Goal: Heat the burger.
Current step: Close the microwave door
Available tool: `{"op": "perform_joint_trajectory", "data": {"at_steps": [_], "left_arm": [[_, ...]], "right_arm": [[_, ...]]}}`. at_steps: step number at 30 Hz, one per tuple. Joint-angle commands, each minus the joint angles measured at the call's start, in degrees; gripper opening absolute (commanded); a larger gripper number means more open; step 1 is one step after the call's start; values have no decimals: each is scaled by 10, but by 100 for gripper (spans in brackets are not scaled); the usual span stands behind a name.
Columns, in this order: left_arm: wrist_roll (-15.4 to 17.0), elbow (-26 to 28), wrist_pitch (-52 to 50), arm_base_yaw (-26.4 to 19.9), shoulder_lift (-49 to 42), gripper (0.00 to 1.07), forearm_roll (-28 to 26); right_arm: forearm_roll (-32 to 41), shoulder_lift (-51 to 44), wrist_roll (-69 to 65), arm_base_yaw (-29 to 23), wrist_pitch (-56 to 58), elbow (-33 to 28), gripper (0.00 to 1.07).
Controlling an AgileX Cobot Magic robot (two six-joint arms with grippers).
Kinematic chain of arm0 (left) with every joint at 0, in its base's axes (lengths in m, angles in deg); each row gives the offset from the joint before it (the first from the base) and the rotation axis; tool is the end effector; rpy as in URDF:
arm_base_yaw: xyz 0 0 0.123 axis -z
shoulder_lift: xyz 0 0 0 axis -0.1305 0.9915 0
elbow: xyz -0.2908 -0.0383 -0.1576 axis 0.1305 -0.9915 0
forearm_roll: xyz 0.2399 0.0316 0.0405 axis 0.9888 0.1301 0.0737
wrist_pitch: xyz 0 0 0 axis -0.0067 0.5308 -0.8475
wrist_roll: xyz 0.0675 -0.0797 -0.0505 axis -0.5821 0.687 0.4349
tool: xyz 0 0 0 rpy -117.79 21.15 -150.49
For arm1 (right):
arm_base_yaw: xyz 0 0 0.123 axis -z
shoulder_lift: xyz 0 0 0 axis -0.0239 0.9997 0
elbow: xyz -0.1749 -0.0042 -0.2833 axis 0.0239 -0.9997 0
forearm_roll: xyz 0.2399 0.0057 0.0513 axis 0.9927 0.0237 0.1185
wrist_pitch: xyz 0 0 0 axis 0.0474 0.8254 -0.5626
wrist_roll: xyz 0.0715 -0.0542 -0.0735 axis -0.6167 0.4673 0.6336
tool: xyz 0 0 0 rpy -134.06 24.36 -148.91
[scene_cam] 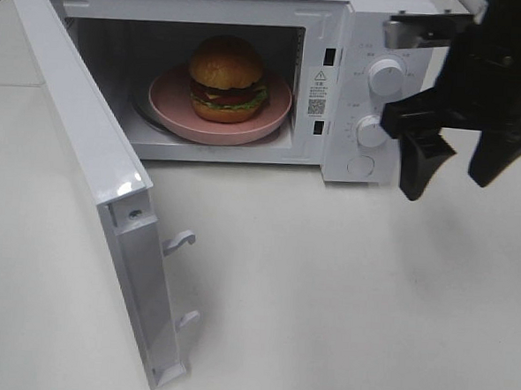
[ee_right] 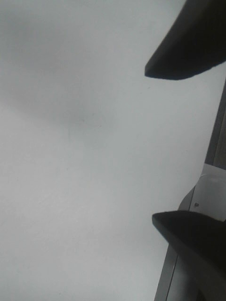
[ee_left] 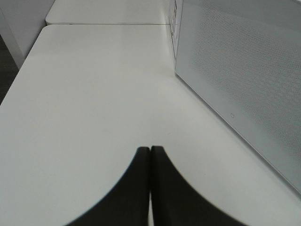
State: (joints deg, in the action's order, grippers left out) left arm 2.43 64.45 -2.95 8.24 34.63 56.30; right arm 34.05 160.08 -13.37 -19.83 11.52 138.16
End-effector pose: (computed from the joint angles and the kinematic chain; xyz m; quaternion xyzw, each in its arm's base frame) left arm -0.0369 -0.0028 0.2646 0.0167 0.8477 -0.0133 0.5300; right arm 0.2987 0.1149 0.2914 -0.1658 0.9851 0.0053 0.0444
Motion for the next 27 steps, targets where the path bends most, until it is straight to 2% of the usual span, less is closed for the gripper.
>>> {"op": "perform_joint_trajectory", "data": {"at_steps": [1, 7, 9, 10, 12, 15, 17, 18, 20, 22, 23, 26, 27], "left_arm": [[1, -1, -4, 2, -12, 0, -2], [1, -1, -4, 2, -12, 0, -2], [1, -1, -4, 2, -12, 0, -2], [1, -1, -4, 2, -12, 0, -2], [1, -1, -4, 2, -12, 0, -2], [1, -1, -4, 2, -12, 0, -2], [1, -1, -4, 2, -12, 0, -2], [1, -1, -4, 2, -12, 0, -2], [1, -1, -4, 2, -12, 0, -2], [1, -1, -4, 2, -12, 0, -2], [1, -1, -4, 2, -12, 0, -2], [1, -1, -4, 2, -12, 0, -2], [1, -1, -4, 2, -12, 0, -2]], "right_arm": [[-6, -63, -3, 33, 14, -52, 72], [-46, -154, -17, 60, 14, -120, 72], [-71, -211, -42, 60, 14, -167, 72], [-71, -211, -42, 60, 14, -167, 72], [-70, -290, -60, 60, 2, -222, 72], [-70, -312, -62, 60, -3, -238, 72], [-68, -388, -63, 60, -18, -302, 72], [-68, -388, -63, 60, -18, -302, 72], [-62, -452, -62, 60, -30, -351, 72], [-61, -469, -62, 60, -33, -365, 72], [-61, -511, -61, 60, -40, -399, 72], [-61, -528, -58, 60, -42, -415, 72], [-61, -567, -50, 60, -52, -442, 72]]}}
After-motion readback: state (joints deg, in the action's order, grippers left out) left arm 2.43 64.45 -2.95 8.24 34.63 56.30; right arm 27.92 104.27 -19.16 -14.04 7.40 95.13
